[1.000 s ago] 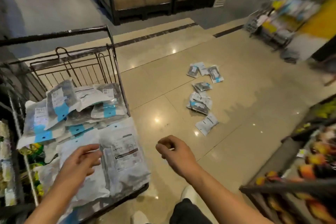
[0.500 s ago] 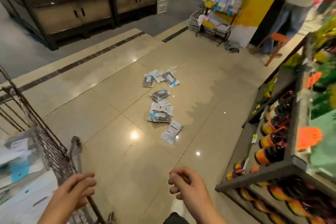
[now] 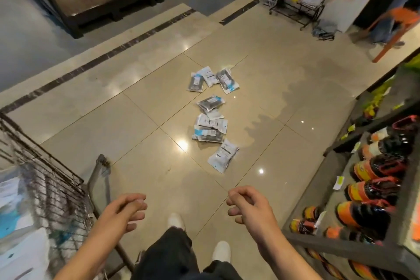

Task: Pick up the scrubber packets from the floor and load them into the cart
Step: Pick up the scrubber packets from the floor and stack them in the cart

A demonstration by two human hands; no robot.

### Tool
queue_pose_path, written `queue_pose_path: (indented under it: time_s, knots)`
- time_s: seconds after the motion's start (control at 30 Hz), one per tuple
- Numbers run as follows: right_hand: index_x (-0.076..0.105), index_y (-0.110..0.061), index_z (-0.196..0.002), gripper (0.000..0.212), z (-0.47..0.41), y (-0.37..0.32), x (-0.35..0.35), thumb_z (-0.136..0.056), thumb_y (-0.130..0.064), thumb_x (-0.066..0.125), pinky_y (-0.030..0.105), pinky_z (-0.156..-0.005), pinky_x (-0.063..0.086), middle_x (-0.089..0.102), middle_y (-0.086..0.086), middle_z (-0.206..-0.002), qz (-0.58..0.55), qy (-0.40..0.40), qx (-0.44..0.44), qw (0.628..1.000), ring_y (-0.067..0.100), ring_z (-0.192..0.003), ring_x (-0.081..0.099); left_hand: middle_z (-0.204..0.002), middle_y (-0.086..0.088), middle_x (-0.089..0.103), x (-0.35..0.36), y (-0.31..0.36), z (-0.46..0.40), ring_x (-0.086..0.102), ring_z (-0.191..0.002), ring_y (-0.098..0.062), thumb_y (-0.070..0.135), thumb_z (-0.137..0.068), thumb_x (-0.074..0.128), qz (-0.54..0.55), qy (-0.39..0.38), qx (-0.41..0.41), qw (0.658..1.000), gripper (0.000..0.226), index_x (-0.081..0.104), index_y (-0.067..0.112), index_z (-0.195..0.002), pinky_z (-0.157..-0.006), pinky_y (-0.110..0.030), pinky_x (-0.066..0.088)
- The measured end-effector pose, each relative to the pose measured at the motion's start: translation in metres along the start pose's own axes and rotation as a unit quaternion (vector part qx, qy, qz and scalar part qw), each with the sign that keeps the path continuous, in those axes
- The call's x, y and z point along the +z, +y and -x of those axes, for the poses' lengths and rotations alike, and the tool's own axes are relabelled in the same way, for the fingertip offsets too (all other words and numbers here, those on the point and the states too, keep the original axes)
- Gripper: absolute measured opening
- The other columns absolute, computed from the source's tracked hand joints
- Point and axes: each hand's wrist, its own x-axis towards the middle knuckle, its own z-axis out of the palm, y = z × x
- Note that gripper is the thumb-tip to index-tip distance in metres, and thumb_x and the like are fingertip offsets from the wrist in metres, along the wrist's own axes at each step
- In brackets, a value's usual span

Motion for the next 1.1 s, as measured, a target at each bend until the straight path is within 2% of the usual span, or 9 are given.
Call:
queue_pose_path:
  time_s: [0.23, 0.47, 0.67, 0.8, 0.97, 1.1]
  knots:
    - [0.073, -0.022, -0.095, 0.010, -0.090, -0.040, 0.043, -0.099, -0.028, 0.066, 0.029, -0.068, 0.050, 0.077, 0.002, -0.090, 0.011, 0.017, 0.033, 0.999, 0.016, -0.075, 0.070, -0.108, -0.012, 0.074, -0.014, 0.057, -0.103, 0.068, -0.099, -0.026, 0.020, -0.104, 0.058, -0.002, 0.006, -0.016, 1.000, 0.015, 0.070, 0.018, -0.111, -0.080, -0.035, 0.049]
    - [0.073, -0.021, -0.097, 0.010, -0.186, -0.093, 0.087, -0.100, -0.024, 0.064, 0.033, -0.074, 0.051, 0.077, 0.004, -0.092, -0.007, 0.059, 0.091, 0.994, 0.017, -0.077, 0.070, -0.107, -0.005, 0.074, -0.015, 0.162, -0.239, 0.070, -0.102, -0.025, 0.023, -0.103, 0.058, -0.090, -0.069, 0.027, 0.993, 0.014, 0.070, 0.023, -0.111, -0.081, -0.034, 0.052]
    - [0.073, -0.019, -0.097, 0.011, -0.261, -0.105, 0.074, -0.100, -0.021, 0.063, 0.029, -0.069, 0.052, 0.076, 0.005, -0.093, -0.046, 0.125, 0.145, 0.980, 0.021, -0.080, 0.069, -0.101, 0.000, 0.076, 0.024, 0.237, -0.338, 0.071, -0.095, -0.022, 0.021, -0.103, 0.059, -0.171, -0.120, 0.054, 0.976, 0.015, 0.072, 0.027, -0.105, -0.079, -0.035, 0.051]
    - [0.070, -0.017, -0.095, 0.013, -0.332, -0.086, 0.060, -0.101, -0.024, 0.061, 0.032, -0.072, 0.053, 0.073, 0.005, -0.094, -0.052, 0.159, 0.200, 0.965, 0.023, -0.083, 0.070, -0.098, 0.004, 0.075, 0.081, 0.245, -0.391, 0.071, -0.092, -0.016, 0.021, -0.101, 0.060, -0.232, -0.160, 0.053, 0.958, 0.015, 0.072, 0.030, -0.104, -0.078, -0.032, 0.052]
    - [0.072, -0.016, -0.094, 0.013, -0.439, -0.038, 0.046, -0.098, -0.027, 0.065, 0.027, -0.068, 0.049, 0.073, 0.002, -0.093, -0.061, 0.164, 0.232, 0.957, 0.018, -0.080, 0.067, -0.098, 0.004, 0.074, 0.163, 0.229, -0.467, 0.069, -0.093, -0.014, 0.023, -0.098, 0.066, -0.281, -0.188, 0.040, 0.940, 0.010, 0.073, 0.029, -0.100, -0.081, -0.030, 0.051]
    - [0.072, -0.023, -0.095, 0.011, -0.534, 0.019, 0.052, -0.092, -0.034, 0.071, 0.037, -0.089, 0.055, 0.074, -0.007, -0.099, -0.063, 0.162, 0.262, 0.949, 0.017, -0.092, 0.070, -0.092, 0.008, 0.075, 0.230, 0.197, -0.560, 0.068, -0.093, -0.011, 0.023, -0.094, 0.070, -0.326, -0.210, 0.042, 0.921, 0.010, 0.074, 0.032, -0.096, -0.083, -0.030, 0.052]
